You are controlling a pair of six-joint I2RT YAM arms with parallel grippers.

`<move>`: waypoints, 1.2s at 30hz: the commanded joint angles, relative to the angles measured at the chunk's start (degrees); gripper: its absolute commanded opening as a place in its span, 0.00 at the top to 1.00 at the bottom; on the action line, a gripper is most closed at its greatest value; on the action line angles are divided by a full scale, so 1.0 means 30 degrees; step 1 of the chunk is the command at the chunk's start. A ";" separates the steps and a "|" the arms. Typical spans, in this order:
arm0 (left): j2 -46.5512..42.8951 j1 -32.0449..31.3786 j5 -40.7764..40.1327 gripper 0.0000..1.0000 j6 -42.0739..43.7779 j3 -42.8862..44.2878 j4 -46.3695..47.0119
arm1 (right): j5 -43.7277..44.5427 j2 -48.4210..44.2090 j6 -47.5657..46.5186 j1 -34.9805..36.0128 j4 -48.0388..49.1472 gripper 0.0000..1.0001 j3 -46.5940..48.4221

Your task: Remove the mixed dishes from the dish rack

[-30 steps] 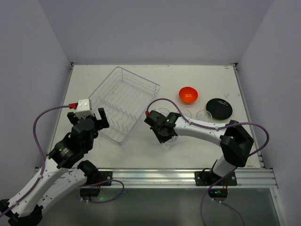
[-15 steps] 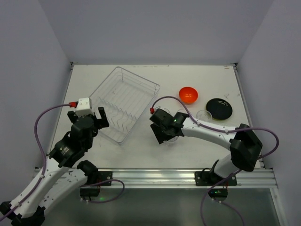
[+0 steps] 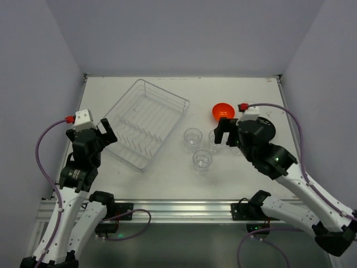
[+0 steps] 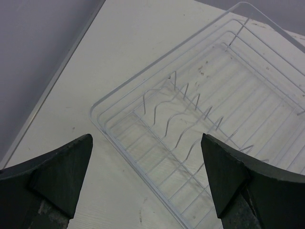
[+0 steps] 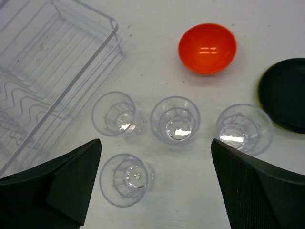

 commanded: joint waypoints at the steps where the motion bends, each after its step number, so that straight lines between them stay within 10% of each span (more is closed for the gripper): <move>1: -0.0825 0.0277 0.1058 0.00 0.0944 -0.0178 0.0993 | 0.3257 -0.2905 0.0267 -0.0556 0.0507 0.01 -0.0869; 9: -0.4197 0.0248 0.1525 0.00 0.2289 -0.0326 0.1081 | 0.7596 -0.8735 0.0561 -0.0556 -0.4533 0.01 -0.1924; 15: -0.5251 0.0248 0.2903 0.00 0.3373 0.1224 -0.0588 | 0.5375 -1.1638 0.0066 -0.0556 -0.4919 0.01 -0.2189; 36: -0.7364 0.0160 0.4601 0.00 0.4254 0.3337 -0.2700 | 0.2619 -1.1088 -0.1284 -0.0556 -0.5445 0.01 -0.0637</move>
